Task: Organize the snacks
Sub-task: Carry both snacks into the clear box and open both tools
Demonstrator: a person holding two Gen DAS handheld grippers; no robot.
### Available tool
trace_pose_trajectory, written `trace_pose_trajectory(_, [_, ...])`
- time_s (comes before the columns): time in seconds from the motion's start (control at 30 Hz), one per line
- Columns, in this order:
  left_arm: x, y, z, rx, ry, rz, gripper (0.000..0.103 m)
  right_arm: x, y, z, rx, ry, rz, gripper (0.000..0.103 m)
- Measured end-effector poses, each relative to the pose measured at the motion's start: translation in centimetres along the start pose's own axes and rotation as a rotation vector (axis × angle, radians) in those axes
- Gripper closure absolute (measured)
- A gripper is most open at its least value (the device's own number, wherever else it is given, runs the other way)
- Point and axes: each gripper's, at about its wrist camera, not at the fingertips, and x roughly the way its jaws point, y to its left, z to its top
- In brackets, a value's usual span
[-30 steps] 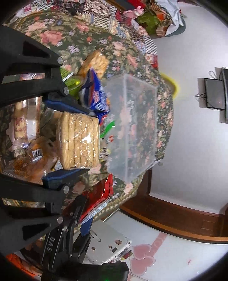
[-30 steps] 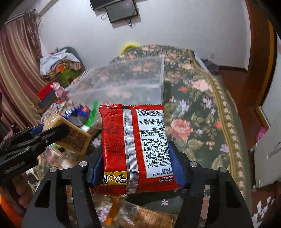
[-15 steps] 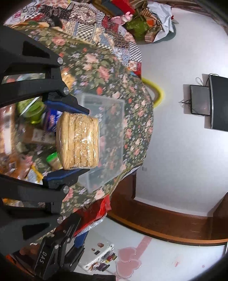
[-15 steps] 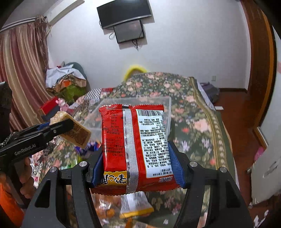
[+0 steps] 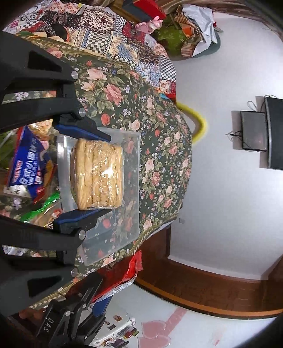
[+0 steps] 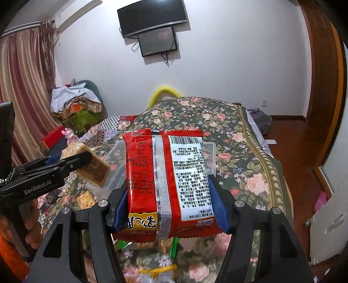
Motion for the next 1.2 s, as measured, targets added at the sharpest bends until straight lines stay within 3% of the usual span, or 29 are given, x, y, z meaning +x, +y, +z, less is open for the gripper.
trace_pose_trajectory(0.37, [5.5,-1.0,1.3,0.028,0.069,0.035,0.048,4.8,-0.3,1.3,-0.017,0.073,-0.055,0.042])
trace_pose_trajectory(0.67, [9.7,0.1,0.3,-0.011,0.211,0.019,0.048,8.0,-0.5,0.8,-0.006,0.173,-0.058,0.040])
trace_pose_trajectory(1.0, [5.1,1.9,0.5,0.010,0.116,0.030,0.042,5.2,0.2,0.7,-0.050,0.134,-0.053,0.034])
trace_pose_trajectory(1.2, [1.5,3.7,-0.4,0.066,0.074,0.054,0.029,2.7,0.5,0.1,-0.067,0.101,-0.021,0.028])
